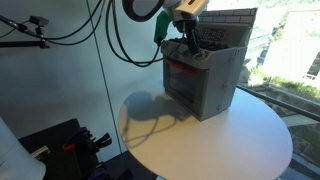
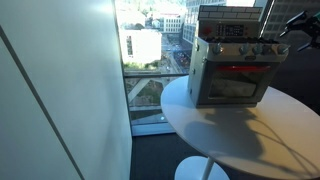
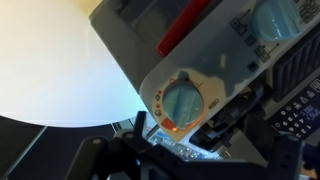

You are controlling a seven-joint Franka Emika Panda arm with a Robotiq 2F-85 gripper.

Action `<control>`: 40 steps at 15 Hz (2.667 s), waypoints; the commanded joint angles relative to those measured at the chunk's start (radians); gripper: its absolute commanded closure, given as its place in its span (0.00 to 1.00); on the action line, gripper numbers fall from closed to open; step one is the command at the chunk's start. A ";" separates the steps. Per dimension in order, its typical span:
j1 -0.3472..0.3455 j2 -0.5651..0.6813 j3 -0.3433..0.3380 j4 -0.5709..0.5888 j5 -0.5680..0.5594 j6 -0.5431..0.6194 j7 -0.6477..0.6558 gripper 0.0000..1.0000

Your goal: Turn the knob on the far right to the left

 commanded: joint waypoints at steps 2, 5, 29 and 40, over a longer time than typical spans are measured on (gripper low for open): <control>0.006 0.031 0.008 0.044 0.052 0.010 -0.044 0.00; 0.006 0.040 0.010 0.057 0.060 0.009 -0.051 0.00; -0.017 0.044 -0.001 0.054 0.047 -0.017 -0.093 0.94; -0.017 0.002 -0.028 0.027 -0.234 -0.097 -0.066 0.95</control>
